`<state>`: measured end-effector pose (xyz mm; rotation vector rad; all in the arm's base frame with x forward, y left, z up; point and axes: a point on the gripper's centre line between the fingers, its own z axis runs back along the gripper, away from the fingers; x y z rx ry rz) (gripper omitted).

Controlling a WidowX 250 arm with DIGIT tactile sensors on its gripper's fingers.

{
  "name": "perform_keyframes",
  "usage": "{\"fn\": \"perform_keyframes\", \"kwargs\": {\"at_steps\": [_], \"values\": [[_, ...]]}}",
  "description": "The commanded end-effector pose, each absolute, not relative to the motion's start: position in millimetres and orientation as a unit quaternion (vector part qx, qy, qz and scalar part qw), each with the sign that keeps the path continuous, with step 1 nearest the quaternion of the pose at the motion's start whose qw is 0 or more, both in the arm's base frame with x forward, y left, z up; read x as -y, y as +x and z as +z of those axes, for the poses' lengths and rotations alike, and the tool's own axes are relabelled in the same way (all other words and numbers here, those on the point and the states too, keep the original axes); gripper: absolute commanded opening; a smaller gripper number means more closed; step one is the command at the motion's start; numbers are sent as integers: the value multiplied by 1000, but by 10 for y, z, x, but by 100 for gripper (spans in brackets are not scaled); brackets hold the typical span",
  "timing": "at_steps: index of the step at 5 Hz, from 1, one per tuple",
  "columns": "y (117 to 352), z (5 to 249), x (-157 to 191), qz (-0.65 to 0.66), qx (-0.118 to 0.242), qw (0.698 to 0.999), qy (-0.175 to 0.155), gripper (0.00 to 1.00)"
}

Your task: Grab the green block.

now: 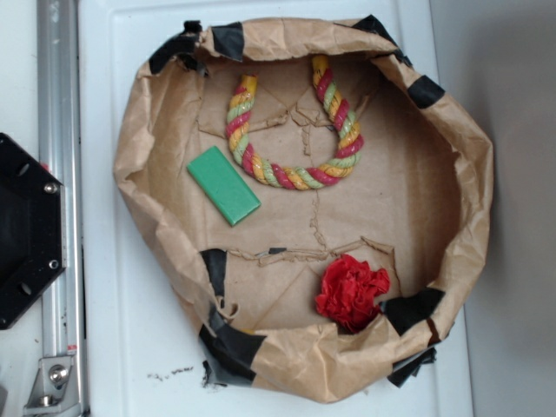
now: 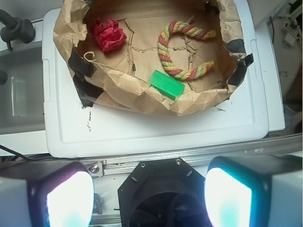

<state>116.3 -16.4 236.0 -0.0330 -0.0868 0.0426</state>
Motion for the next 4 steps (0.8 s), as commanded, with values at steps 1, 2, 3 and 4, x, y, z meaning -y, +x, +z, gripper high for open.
{"fn": "perform_keyframes", "kwargs": {"at_steps": [1, 2, 3, 4], "values": [[1163, 2360, 164, 21, 43, 999, -16, 100], [1468, 2223, -12, 1, 62, 998, 5, 100], [1707, 2049, -113, -14, 85, 996, 28, 100], [1955, 1661, -264, -23, 67, 997, 8, 100]]}}
